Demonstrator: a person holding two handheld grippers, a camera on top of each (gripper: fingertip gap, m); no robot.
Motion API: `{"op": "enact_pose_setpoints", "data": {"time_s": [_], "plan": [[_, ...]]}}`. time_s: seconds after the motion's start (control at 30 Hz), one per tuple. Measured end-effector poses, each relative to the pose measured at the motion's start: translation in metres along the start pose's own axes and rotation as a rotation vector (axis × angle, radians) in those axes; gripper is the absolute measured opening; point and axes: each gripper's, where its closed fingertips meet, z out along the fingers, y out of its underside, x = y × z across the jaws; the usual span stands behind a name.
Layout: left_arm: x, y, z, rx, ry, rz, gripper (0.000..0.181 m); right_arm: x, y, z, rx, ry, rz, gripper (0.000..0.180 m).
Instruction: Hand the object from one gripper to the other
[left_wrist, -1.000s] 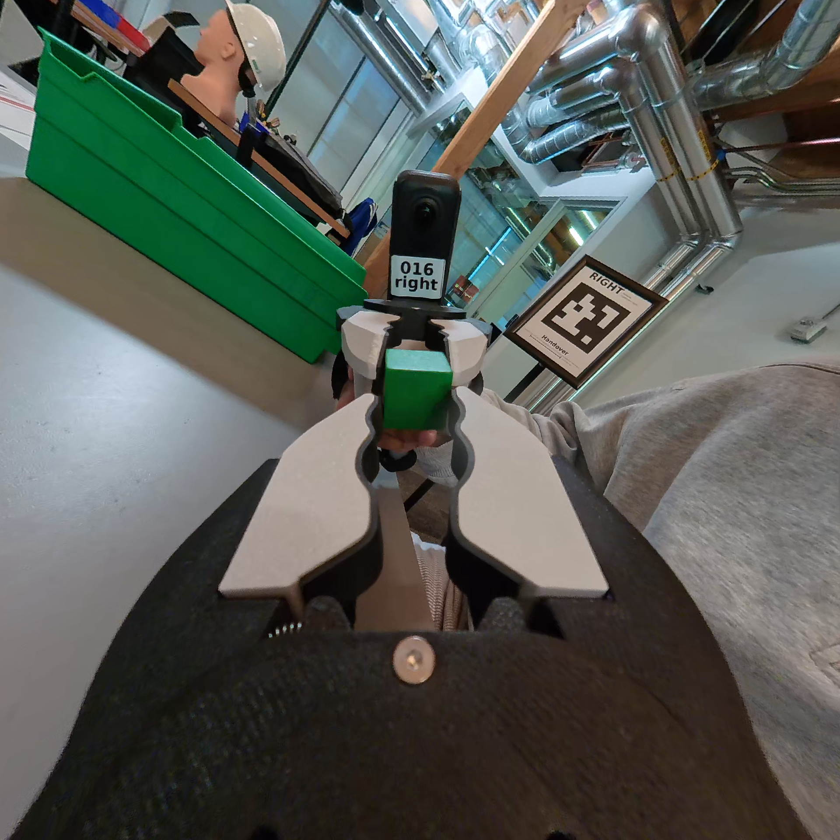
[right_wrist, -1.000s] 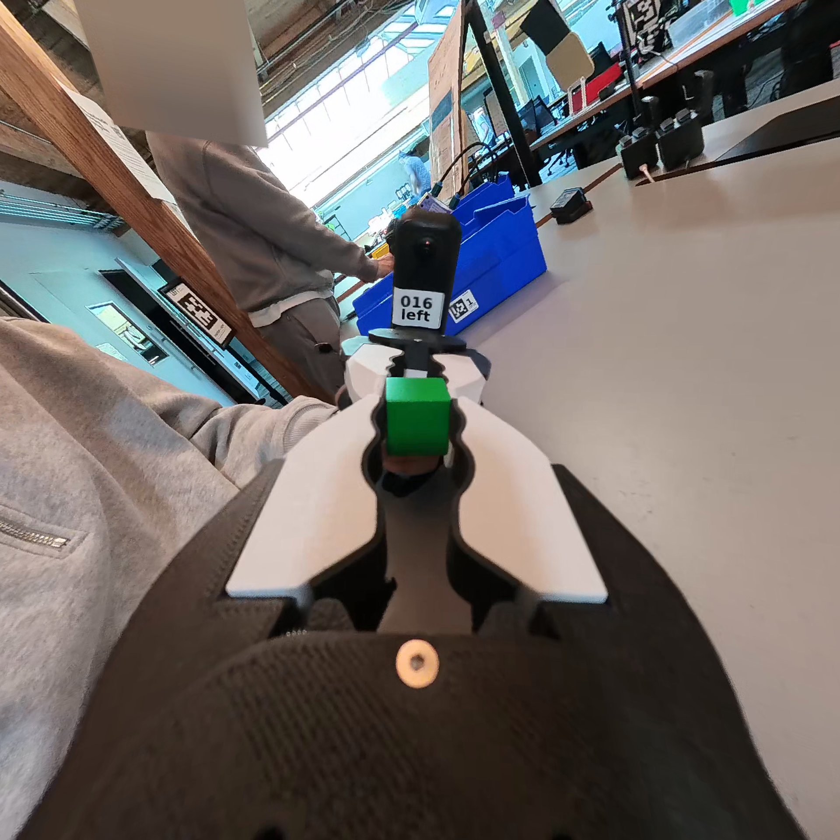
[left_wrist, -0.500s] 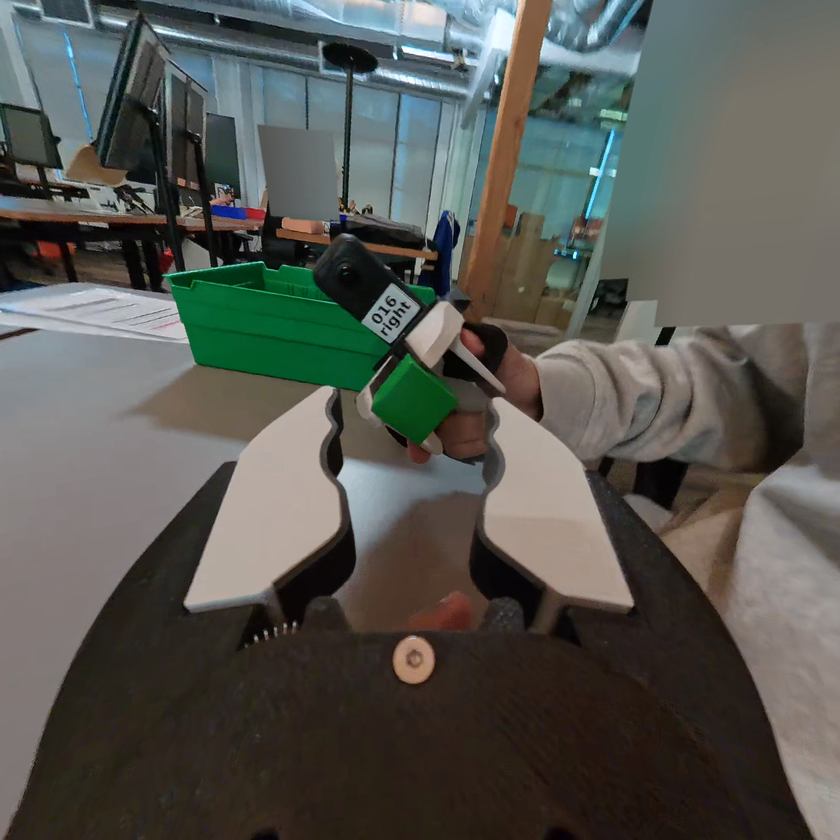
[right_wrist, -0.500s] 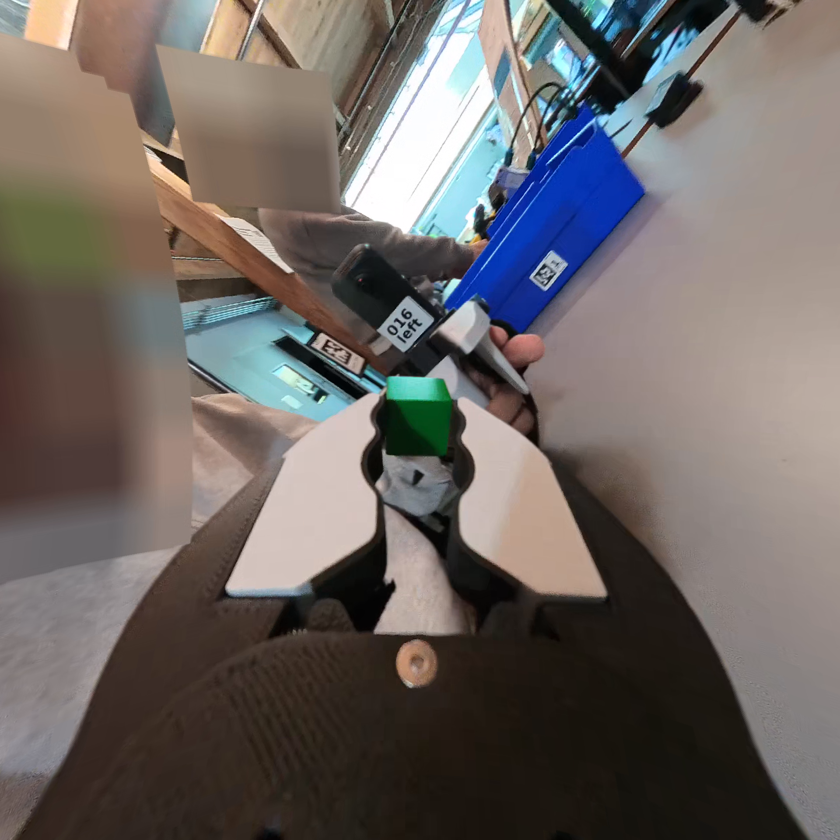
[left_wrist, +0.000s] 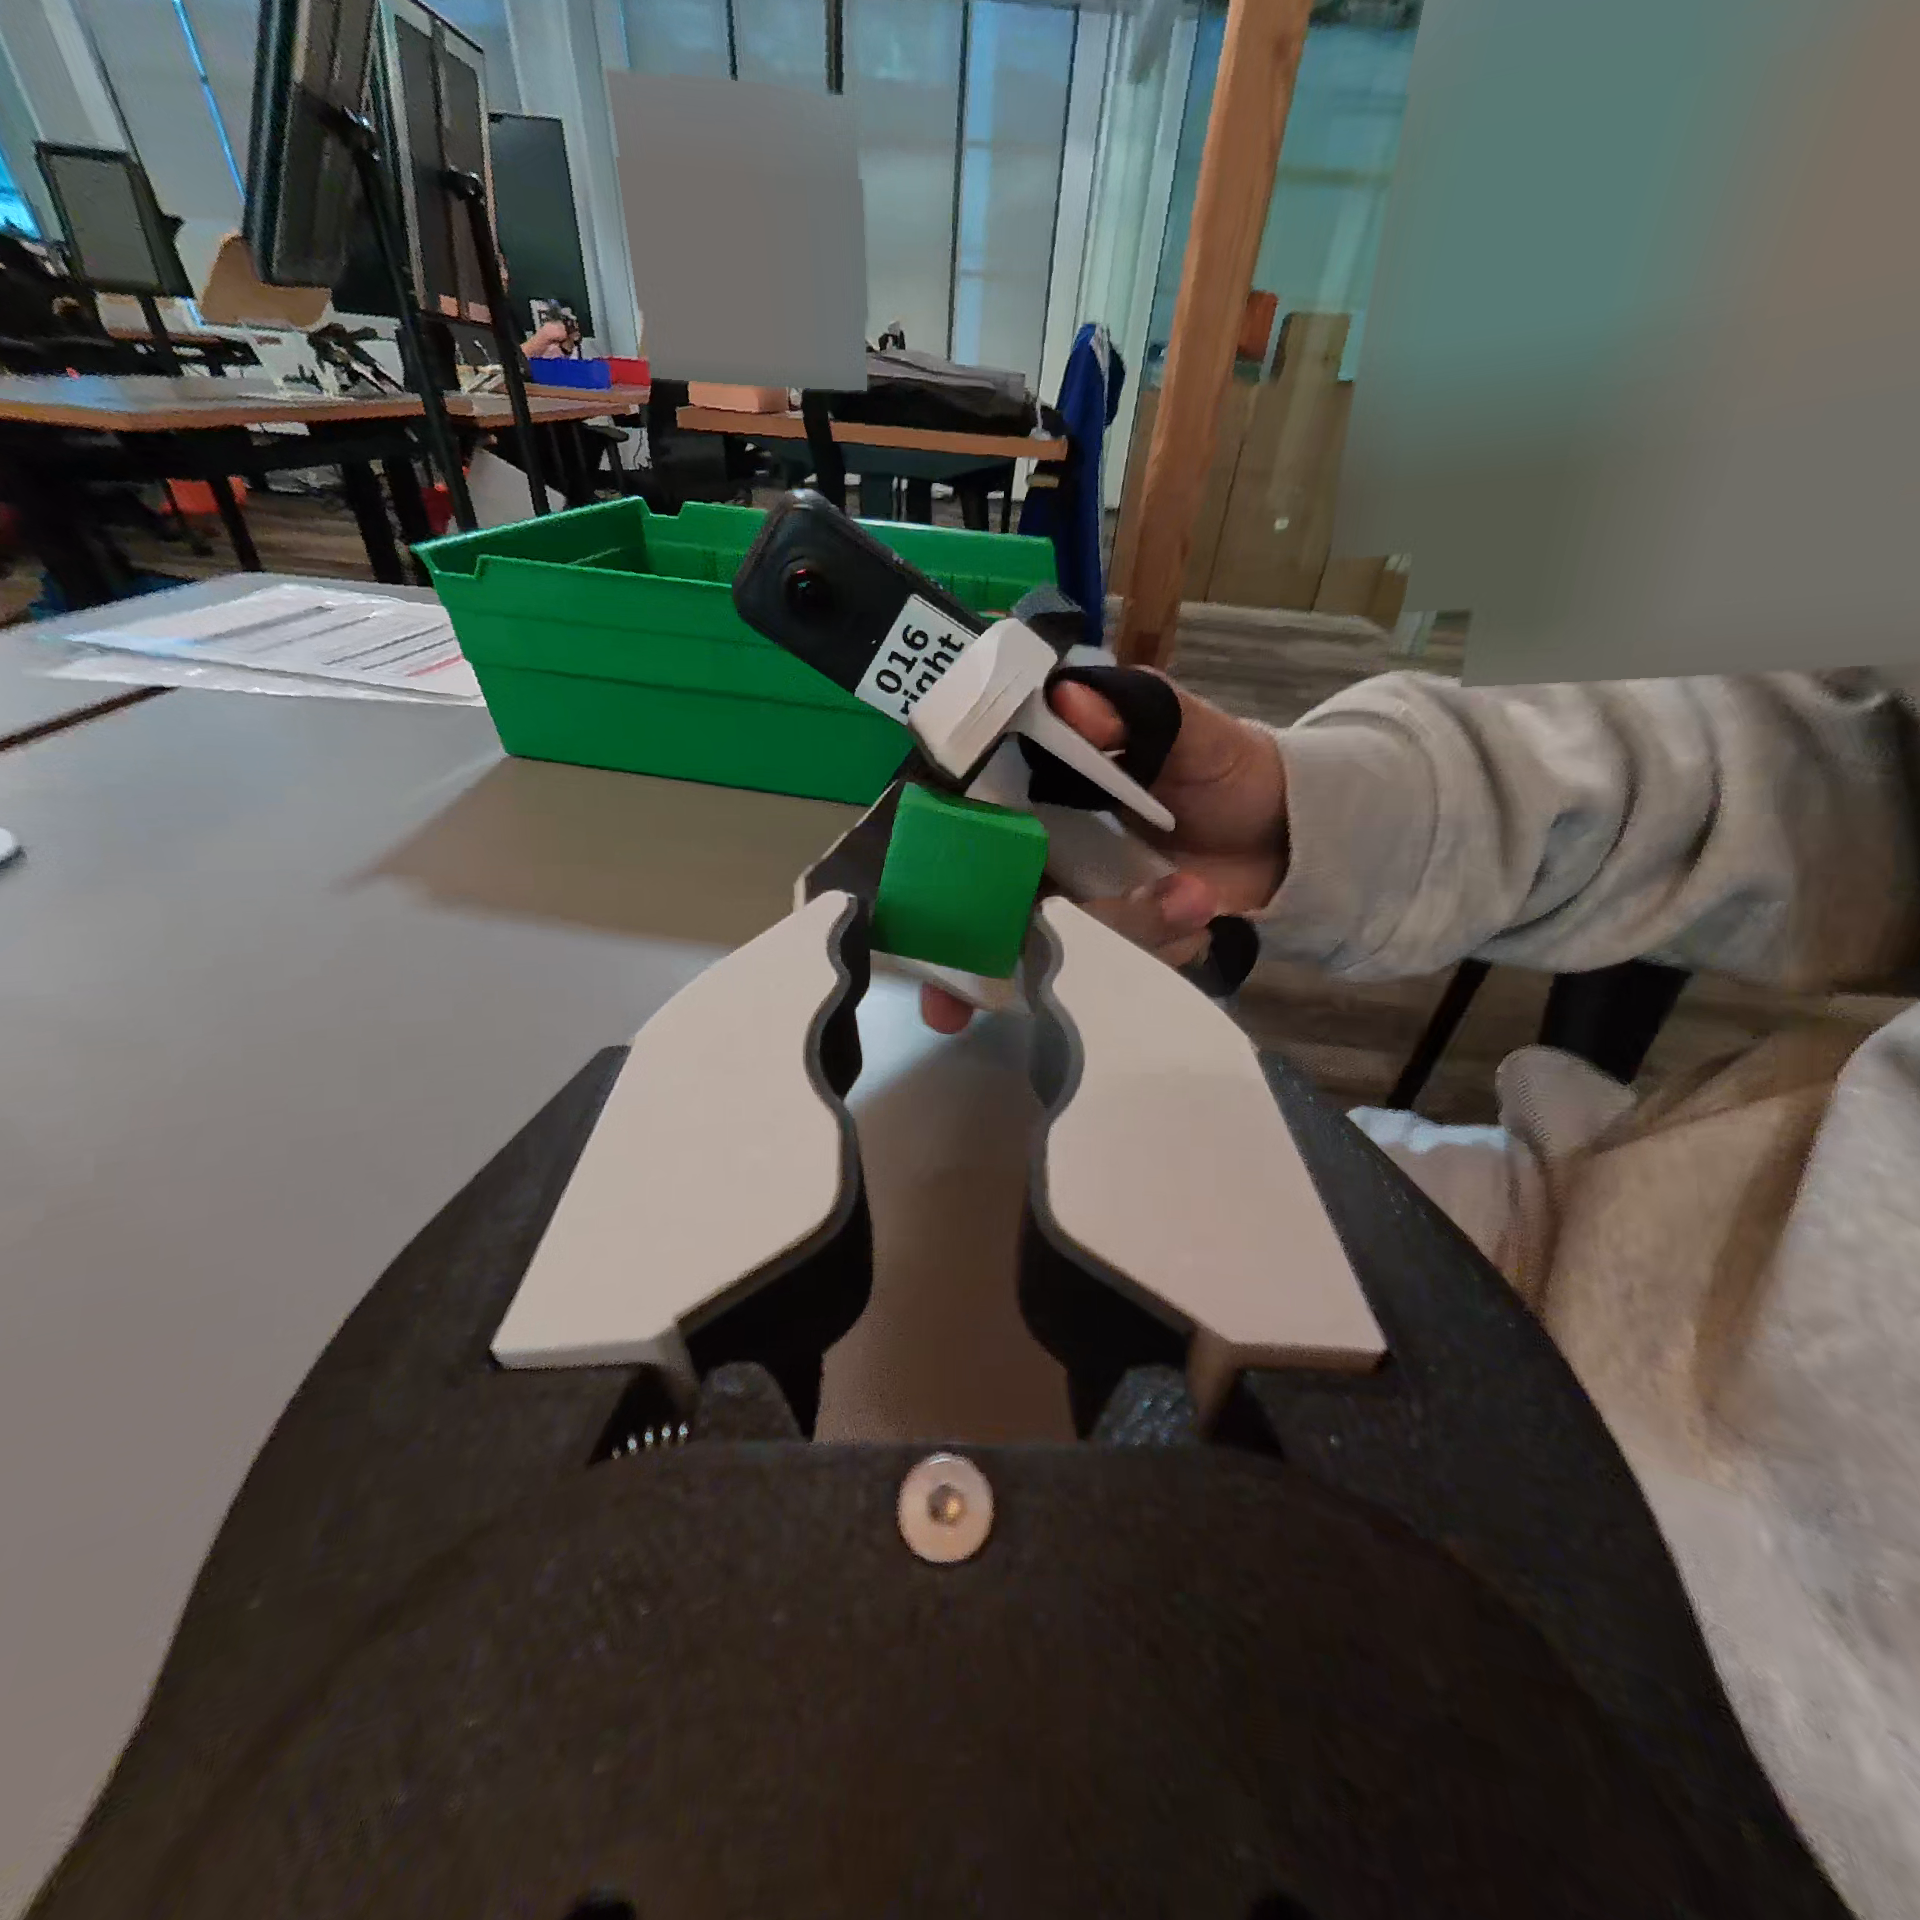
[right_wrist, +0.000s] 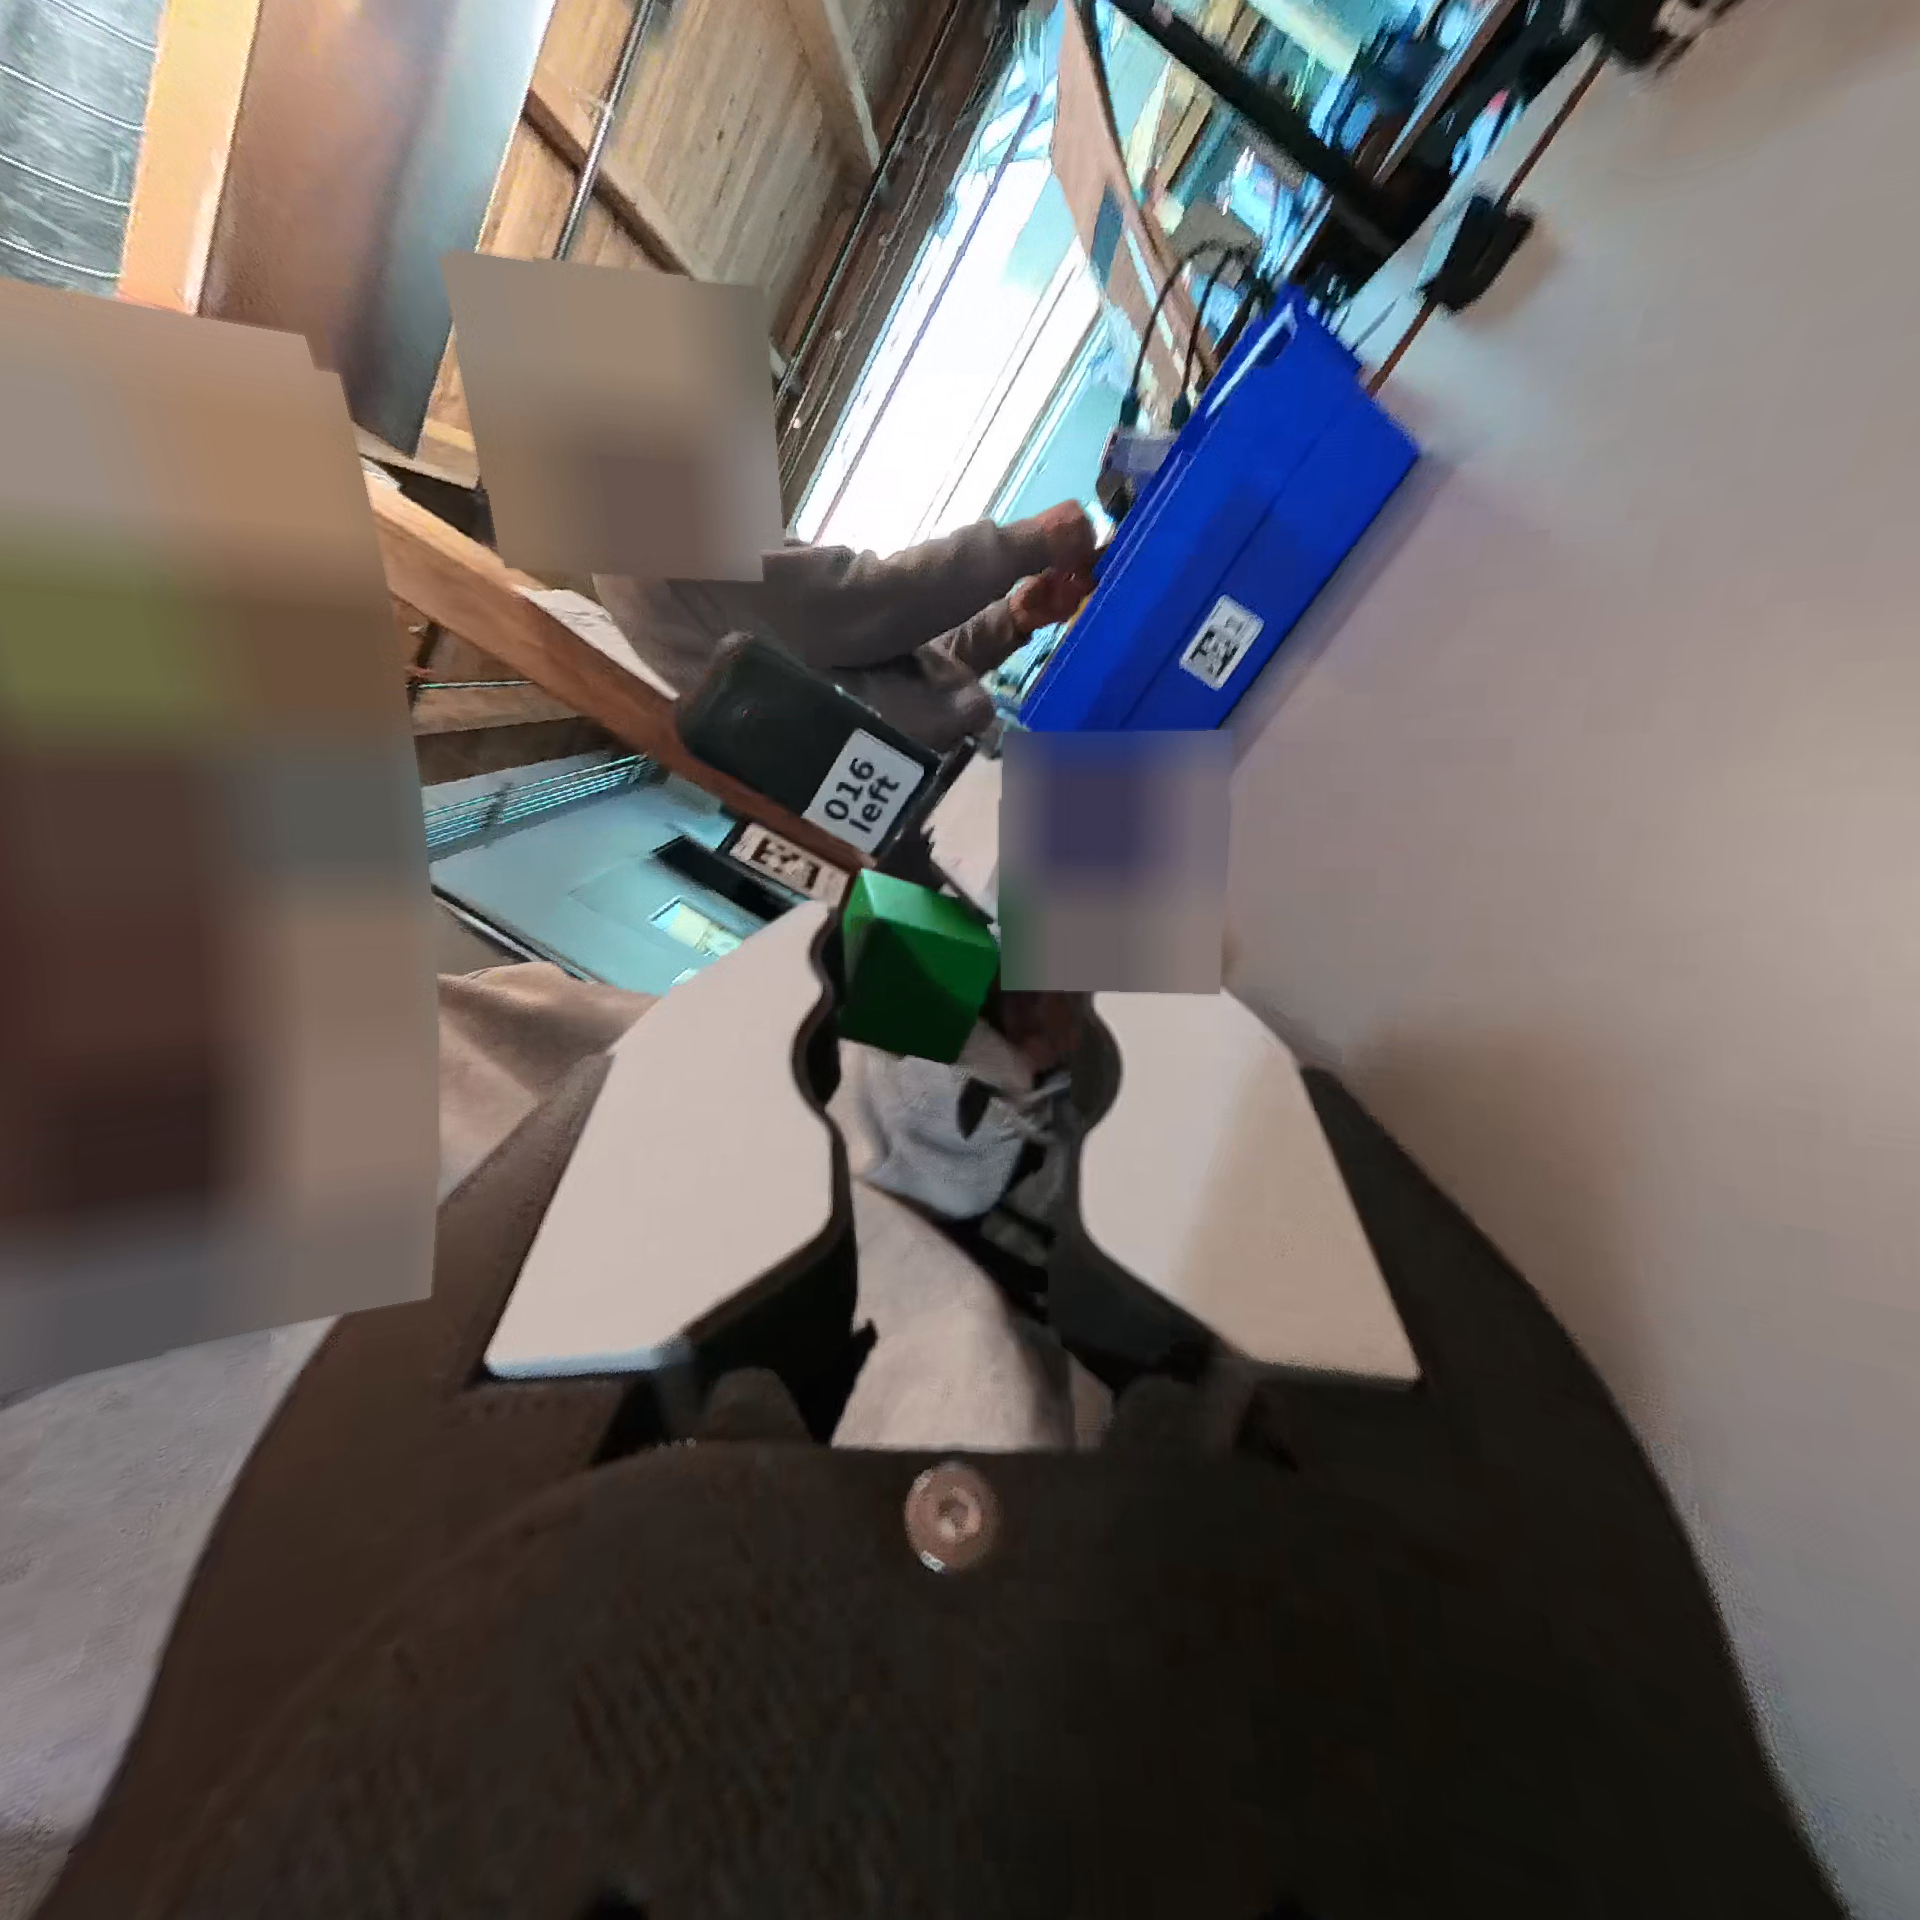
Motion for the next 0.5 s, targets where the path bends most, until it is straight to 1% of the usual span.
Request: {"op": "enact_pose_setpoints", "data": {"time_s": [0.03,0.17,0.23,0.3,0.4,0.47,0.5], "plan": [[-0.001,-0.002,-0.001,0.016,0.013,-0.048,0.029,-0.002,-0.004,-0.002,0.026,-0.002,-0.030,0.043],[-0.002,-0.005,-0.002,0.082,0.125,-0.350,0.028,-0.015,-0.023,-0.008,0.145,-0.012,-0.196,0.049],[-0.004,-0.009,-0.003,0.129,0.173,-0.493,0.028,-0.021,-0.025,-0.008,0.147,0.011,-0.323,0.053],[-0.007,-0.009,-0.005,0.150,0.206,-0.601,0.028,-0.025,-0.022,-0.006,0.124,0.066,-0.508,0.055],[-0.009,-0.007,-0.006,0.156,0.254,-0.727,0.028,-0.026,-0.015,0.000,0.071,0.177,-0.865,0.060],[-0.009,-0.006,-0.005,0.158,0.278,-0.782,0.028,-0.023,-0.009,0.004,0.017,0.261,-1.104,0.061],[-0.008,-0.005,-0.005,0.158,0.294,-0.806,0.028,-0.019,-0.005,0.006,-0.021,0.304,-1.199,0.058]]}}
